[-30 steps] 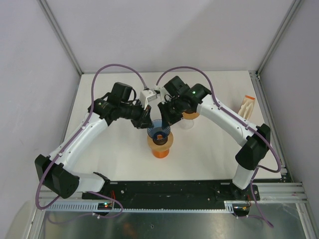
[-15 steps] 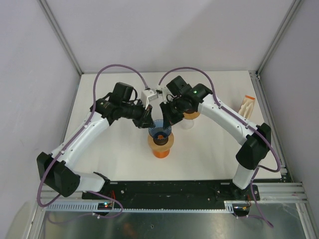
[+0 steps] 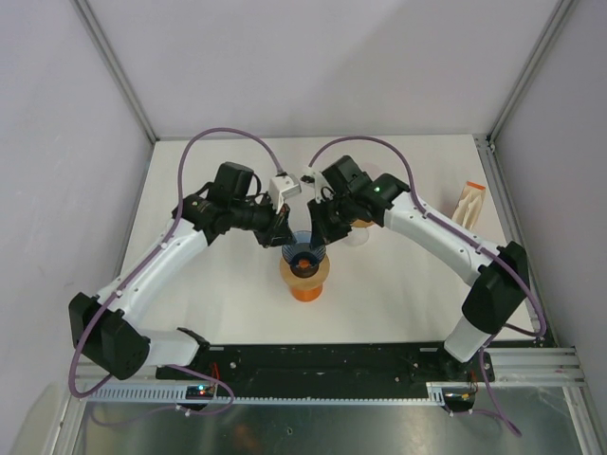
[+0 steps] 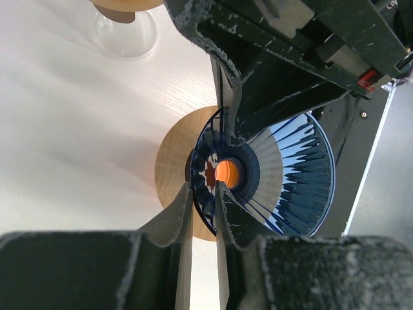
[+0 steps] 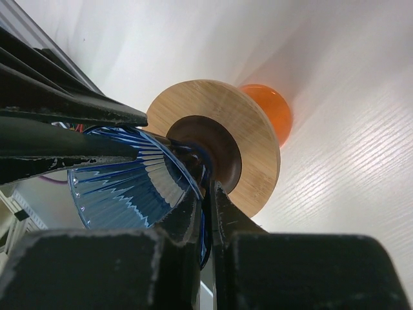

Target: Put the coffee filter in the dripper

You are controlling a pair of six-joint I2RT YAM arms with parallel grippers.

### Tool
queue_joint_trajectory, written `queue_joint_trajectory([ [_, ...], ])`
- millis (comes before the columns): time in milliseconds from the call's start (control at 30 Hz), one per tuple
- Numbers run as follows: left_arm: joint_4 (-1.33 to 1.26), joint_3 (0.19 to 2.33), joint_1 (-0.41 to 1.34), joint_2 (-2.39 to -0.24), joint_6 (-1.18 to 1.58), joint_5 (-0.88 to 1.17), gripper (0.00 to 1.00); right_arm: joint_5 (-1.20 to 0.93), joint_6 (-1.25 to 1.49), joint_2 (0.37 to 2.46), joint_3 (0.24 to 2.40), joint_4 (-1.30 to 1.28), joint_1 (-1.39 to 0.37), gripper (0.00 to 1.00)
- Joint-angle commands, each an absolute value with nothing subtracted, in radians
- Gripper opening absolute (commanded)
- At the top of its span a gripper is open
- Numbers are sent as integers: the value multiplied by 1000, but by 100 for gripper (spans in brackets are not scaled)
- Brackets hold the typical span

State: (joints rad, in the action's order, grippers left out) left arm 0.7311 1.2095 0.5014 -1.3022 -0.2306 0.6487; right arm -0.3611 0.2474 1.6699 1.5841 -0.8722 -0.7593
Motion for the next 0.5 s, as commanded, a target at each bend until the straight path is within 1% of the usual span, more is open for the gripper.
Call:
queue_joint_trajectory([
  [0, 865, 1145, 511, -1320, -357, 605, 0, -271, 225, 1686, 1520, -814, -752, 0],
  [167, 865, 1172, 510, -1317, -356, 613, 0, -264, 216, 1686, 1553, -816, -756, 0],
  [200, 865, 1184, 511, -1316, -351, 617, 0, -260, 212, 1687, 1566, -819, -758, 1],
  [333, 865, 1211, 511, -1313, -340, 639, 3, -247, 199, 1686, 1621, -839, -765, 13],
  [400, 865, 1217, 511, -1311, -337, 647, 8, -238, 196, 1684, 1649, -849, -766, 20],
  [467, 865, 1226, 511, -1312, -334, 647, 15, -230, 192, 1686, 1677, -857, -769, 26],
])
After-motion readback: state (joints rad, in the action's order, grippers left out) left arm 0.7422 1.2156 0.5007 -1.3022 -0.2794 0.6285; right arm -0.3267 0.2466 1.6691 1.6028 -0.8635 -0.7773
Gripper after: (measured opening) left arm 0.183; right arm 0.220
